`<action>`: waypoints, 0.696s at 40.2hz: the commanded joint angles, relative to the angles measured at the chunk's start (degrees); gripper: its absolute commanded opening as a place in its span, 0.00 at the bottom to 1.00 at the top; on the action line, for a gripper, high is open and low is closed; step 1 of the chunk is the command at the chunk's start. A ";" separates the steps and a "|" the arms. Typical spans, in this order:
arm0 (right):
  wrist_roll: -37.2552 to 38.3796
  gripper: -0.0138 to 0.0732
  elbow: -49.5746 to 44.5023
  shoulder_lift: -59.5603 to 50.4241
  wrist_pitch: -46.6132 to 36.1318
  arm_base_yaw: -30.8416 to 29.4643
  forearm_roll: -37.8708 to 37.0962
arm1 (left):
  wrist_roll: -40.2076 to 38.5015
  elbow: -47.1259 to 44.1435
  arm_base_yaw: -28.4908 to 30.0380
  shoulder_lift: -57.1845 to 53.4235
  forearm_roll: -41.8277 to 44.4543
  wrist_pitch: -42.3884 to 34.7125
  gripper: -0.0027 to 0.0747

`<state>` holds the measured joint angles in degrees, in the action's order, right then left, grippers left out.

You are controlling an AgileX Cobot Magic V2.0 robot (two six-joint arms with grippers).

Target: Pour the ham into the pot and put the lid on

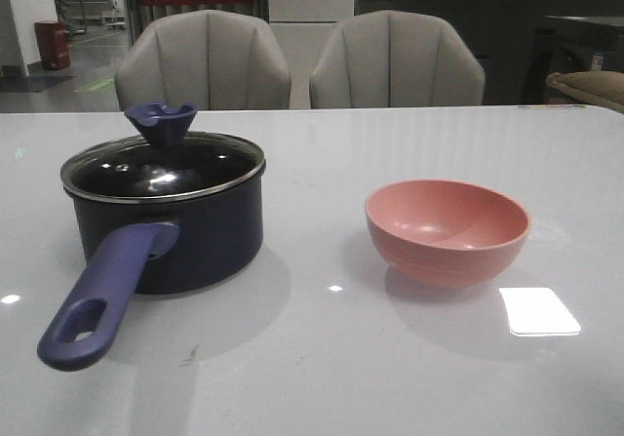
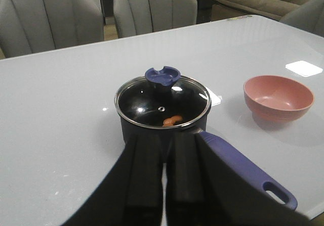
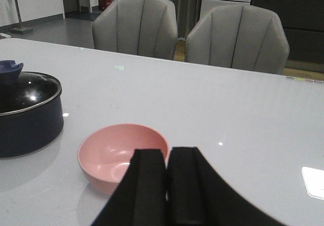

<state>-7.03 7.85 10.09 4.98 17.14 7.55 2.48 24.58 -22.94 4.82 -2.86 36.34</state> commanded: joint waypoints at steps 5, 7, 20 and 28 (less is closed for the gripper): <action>-0.11 0.33 1.61 0.61 -4.98 -0.07 0.34 | -0.03 -2.43 0.69 0.64 3.58 -8.21 0.18; -0.11 0.33 1.61 0.61 -4.98 -0.07 0.34 | -0.03 -4.31 2.67 0.14 3.58 -10.48 0.18; -0.11 0.33 1.61 0.61 -4.98 -0.07 0.34 | -0.03 -19.45 19.17 -6.18 3.58 -30.26 0.18; -0.11 0.33 1.61 0.61 -4.98 -0.07 0.34 | -0.03 -26.17 20.74 -6.21 3.58 -41.00 0.18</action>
<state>-7.03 7.85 10.09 4.98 17.14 7.55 2.57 -0.33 -2.37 -0.26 0.78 6.56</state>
